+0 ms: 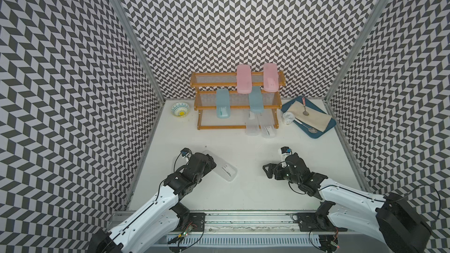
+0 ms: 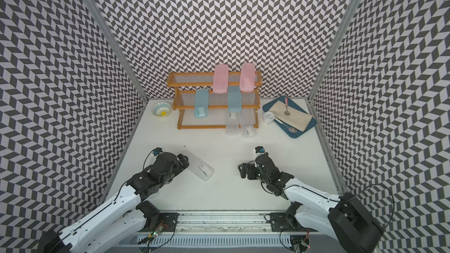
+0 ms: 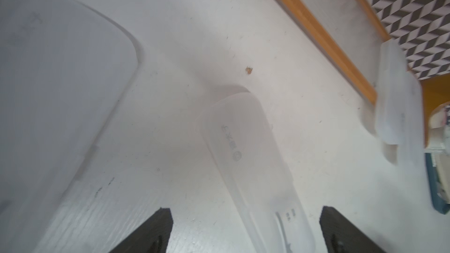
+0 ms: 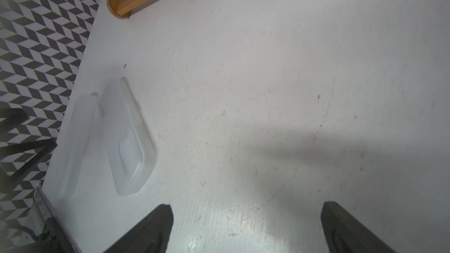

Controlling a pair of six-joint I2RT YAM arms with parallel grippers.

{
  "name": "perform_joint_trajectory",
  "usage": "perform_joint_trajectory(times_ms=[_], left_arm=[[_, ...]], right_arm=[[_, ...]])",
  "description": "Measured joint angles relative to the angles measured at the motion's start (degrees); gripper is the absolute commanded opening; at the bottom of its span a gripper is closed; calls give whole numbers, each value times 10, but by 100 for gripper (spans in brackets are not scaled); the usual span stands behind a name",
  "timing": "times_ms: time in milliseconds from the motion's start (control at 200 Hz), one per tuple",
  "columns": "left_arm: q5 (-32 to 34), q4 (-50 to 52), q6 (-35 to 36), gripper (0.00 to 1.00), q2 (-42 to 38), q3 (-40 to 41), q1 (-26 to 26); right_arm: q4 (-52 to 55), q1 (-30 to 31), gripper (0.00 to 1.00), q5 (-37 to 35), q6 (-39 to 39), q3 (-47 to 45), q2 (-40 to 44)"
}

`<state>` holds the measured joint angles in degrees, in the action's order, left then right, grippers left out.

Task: Place the pencil cases on the shelf according to color
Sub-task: Move the pencil case to the center of the board.

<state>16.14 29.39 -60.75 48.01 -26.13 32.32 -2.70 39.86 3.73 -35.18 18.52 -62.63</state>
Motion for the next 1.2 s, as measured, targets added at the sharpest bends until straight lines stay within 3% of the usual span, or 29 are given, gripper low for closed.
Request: perform_joint_trajectory(times_ms=[300, 611, 796, 961, 1197], left_arm=[[-33, -66, 58, 100, 136, -6, -14], [-84, -188, 107, 100, 278, -51, -20], [-98, -209, 129, 99, 328, -102, -20], [-87, -205, 147, 100, 318, -137, -28], [-50, -160, 151, 100, 179, -107, -101]], right_arm=[[-3, 32, 100, 2, 16, 29, -30], [-2, 63, 100, 2, 38, 35, -42], [0, 88, 100, 4, 77, 65, -50], [5, 125, 100, -15, 97, 121, -102], [-1, 213, 100, -75, 61, 204, -219]])
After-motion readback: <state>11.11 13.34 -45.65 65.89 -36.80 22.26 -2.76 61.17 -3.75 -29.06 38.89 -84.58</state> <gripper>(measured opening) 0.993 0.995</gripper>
